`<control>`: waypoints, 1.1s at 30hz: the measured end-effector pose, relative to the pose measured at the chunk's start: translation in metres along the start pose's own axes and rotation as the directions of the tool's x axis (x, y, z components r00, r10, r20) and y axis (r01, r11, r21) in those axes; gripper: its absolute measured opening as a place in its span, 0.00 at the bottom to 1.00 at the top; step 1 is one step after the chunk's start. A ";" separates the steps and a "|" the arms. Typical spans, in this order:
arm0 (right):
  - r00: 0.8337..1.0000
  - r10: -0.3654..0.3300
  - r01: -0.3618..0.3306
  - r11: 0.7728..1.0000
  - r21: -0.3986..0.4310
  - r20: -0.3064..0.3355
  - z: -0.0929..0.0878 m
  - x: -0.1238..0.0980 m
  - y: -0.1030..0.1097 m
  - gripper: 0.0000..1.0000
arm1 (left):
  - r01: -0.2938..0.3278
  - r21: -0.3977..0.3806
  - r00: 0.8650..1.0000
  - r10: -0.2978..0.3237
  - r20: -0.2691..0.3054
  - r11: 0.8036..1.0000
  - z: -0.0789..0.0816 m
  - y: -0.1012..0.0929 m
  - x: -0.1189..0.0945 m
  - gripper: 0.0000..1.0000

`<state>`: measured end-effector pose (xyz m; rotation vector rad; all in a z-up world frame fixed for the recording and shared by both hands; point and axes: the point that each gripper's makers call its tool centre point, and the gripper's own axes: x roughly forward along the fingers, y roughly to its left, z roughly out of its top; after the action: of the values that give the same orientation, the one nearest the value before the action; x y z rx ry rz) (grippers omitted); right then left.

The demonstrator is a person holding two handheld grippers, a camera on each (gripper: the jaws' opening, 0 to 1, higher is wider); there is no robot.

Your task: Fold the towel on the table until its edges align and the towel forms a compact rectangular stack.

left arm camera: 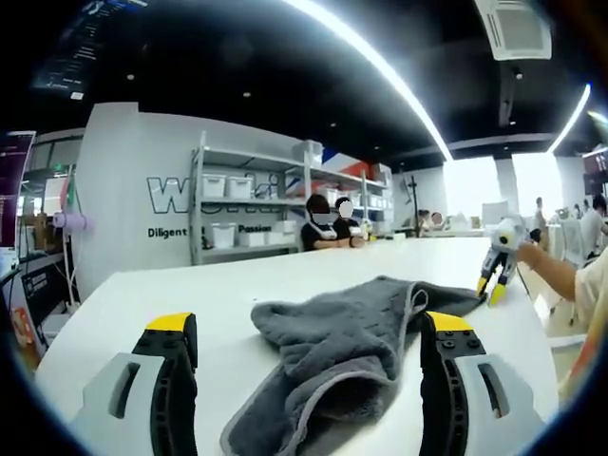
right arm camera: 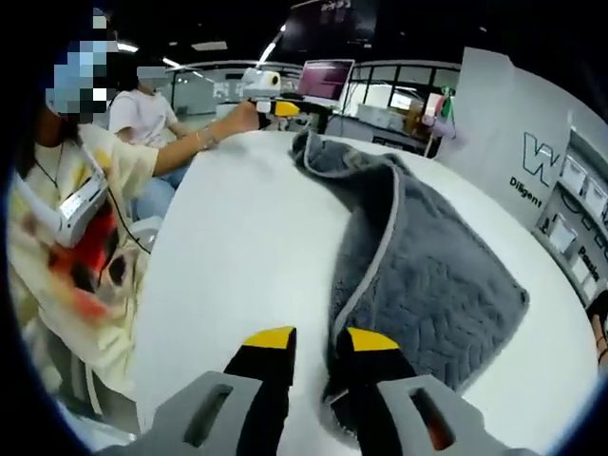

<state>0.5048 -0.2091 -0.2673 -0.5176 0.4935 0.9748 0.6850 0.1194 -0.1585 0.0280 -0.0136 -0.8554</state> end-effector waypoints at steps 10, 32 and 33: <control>0.950 -0.194 0.170 0.978 0.118 0.243 0.070 -0.023 -0.028 0.67 | -0.001 -0.003 1.000 0.001 -0.001 1.000 0.000 0.001 0.001 0.96; 0.832 -0.414 0.287 0.890 0.354 0.368 0.123 0.049 -0.120 0.99 | -0.009 -0.001 0.999 0.009 -0.035 1.000 -0.009 0.001 0.005 0.96; 0.869 -0.408 0.276 0.869 0.410 0.280 0.111 0.054 -0.118 0.99 | -0.010 -0.001 0.999 0.010 -0.038 1.000 -0.009 0.002 0.005 0.96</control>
<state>0.6509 -0.1609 -0.1923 -0.0813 0.2236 0.5882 0.6899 0.1171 -0.1679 0.0431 0.0220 -0.8446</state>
